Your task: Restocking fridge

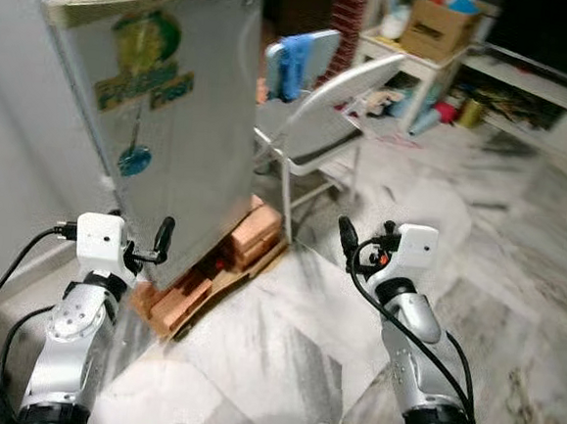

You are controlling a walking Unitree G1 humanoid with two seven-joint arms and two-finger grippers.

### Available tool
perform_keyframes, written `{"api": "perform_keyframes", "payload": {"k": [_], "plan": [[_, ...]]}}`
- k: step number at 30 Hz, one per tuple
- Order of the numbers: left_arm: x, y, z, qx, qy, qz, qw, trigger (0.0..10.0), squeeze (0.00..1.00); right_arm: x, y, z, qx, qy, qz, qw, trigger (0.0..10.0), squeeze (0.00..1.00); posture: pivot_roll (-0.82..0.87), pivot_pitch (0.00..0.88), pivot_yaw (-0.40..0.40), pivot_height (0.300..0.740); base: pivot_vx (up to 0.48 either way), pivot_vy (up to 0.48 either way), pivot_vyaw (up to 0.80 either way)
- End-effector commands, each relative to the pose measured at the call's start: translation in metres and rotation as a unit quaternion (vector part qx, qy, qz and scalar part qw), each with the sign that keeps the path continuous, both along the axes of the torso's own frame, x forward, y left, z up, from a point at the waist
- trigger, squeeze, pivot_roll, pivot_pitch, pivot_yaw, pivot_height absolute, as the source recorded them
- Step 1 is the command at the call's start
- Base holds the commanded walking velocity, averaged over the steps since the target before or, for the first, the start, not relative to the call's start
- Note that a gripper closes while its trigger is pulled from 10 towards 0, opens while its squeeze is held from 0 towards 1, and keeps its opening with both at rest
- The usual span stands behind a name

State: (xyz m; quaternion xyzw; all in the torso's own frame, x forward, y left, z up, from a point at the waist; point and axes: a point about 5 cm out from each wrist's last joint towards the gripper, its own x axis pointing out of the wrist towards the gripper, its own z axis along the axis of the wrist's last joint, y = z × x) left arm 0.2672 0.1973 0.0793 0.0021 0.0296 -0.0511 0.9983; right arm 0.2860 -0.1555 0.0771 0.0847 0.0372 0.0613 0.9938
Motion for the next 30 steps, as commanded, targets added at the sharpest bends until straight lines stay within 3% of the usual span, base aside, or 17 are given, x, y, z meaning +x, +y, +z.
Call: {"api": "perform_keyframes", "payload": {"k": [1, 19, 30], "plan": [[-0.0022, -0.0011, -0.0020, 0.002, 0.007, -0.006, 1.000, 10.0, 0.00, 0.0024, -0.0026, 0.0047, 0.001, -0.008, -0.003, 1.000, 10.0, 0.00, -0.02, 0.000, -0.019, 0.740, 0.000, 0.480, 0.00], [-0.0041, 0.0016, -0.0053, 0.011, 0.011, -0.001, 1.000, 10.0, 0.00, 0.0020, -0.0019, 0.0038, -0.001, -0.006, -0.005, 1.000, 10.0, 0.00, -0.02, 0.000, -0.020, 0.740, 0.000, 0.480, 0.00], [-0.0036, -0.0032, -0.0033, 0.019, 0.001, -0.016, 1.000, 10.0, 0.00, 0.0033, -0.0012, 0.0043, -0.002, -0.005, -0.002, 1.000, 10.0, 0.00, -0.02, 0.000, -0.021, 0.740, 0.000, 0.449, -0.80]]}}
